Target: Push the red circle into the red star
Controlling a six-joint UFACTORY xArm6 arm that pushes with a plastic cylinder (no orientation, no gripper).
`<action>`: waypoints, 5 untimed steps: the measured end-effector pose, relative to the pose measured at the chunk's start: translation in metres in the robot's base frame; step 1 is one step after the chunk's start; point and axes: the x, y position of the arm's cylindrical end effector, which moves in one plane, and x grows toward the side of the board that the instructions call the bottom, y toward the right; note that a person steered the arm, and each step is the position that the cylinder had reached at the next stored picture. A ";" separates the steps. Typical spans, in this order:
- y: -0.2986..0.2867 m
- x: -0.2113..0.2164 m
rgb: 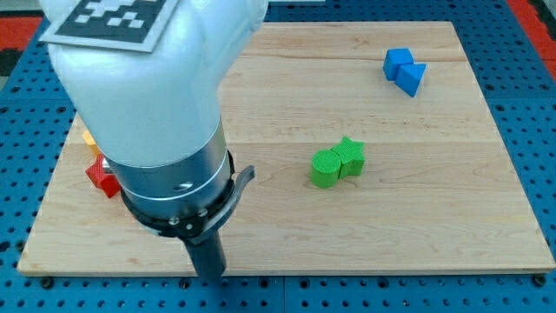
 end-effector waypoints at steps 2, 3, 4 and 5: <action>-0.064 -0.064; -0.090 -0.077; -0.089 -0.059; -0.166 -0.048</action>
